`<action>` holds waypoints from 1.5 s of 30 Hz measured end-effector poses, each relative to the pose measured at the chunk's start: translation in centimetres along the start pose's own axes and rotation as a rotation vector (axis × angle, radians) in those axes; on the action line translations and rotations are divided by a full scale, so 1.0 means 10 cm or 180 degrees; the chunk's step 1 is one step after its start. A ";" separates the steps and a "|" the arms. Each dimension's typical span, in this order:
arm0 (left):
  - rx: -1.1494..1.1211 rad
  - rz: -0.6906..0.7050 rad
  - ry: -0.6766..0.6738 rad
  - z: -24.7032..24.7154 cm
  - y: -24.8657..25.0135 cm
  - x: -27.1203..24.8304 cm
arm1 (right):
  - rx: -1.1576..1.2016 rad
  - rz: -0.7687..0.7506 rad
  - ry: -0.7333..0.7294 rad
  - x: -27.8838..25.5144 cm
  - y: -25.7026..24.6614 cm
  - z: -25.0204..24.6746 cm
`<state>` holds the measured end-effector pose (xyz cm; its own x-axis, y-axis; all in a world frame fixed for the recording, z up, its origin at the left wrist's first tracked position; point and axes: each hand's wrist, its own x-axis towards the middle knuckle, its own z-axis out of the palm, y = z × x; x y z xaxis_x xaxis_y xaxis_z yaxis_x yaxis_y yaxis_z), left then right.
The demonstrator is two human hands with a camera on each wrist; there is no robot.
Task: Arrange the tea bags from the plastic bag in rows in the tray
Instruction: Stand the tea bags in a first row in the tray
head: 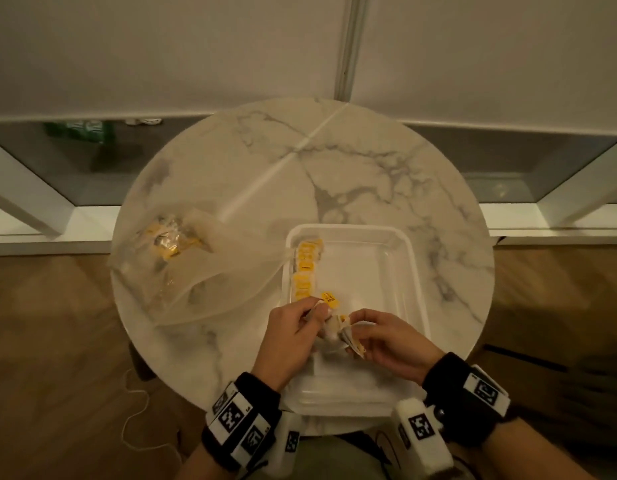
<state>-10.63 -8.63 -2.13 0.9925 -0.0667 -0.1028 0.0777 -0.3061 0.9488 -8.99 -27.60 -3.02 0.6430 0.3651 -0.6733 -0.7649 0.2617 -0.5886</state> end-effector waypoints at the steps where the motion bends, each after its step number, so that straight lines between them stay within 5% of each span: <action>1: -0.0039 -0.0062 0.0000 -0.01 0.00 -0.01 | -0.0086 0.0021 -0.0011 0.00 -0.01 -0.03; 7: -0.0171 -0.0307 -0.0203 -0.08 0.01 -0.14 | -0.0868 0.0161 -0.0232 -0.05 -0.12 -0.09; 19: -0.0256 -0.0487 0.0045 -0.18 0.06 -0.36 | -0.4232 -0.0697 0.0121 -0.11 -0.23 -0.13; 23: -0.0392 -0.0576 -0.0100 -0.15 0.07 -0.38 | -0.3841 -0.1248 0.0043 -0.16 -0.27 0.08; 27: -0.0431 -0.0623 -0.0047 -0.13 0.06 -0.39 | -0.3456 -0.1194 -0.0404 -0.10 -0.23 0.28; 32: -0.0301 -0.0583 0.0018 -0.16 0.01 -0.42 | -0.3178 -0.1288 -0.0336 -0.08 -0.22 0.31; 38: 0.0879 0.0404 0.0658 -0.21 -0.03 -0.46 | -0.2894 -0.1082 -0.0070 -0.13 -0.25 0.26; 41: 0.1186 0.0665 0.0363 -0.16 0.03 -0.48 | -0.2556 -0.1039 -0.0046 -0.14 -0.22 0.29; 45: 0.1246 0.0469 0.0028 -0.08 0.02 -0.47 | -0.2350 -0.0897 -0.0303 -0.20 -0.21 0.39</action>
<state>-15.23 -7.61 -1.20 0.9912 -0.1292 0.0297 -0.1054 -0.6319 0.7679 -8.79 -25.39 1.28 0.7770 0.4567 -0.4333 -0.3292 -0.2919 -0.8980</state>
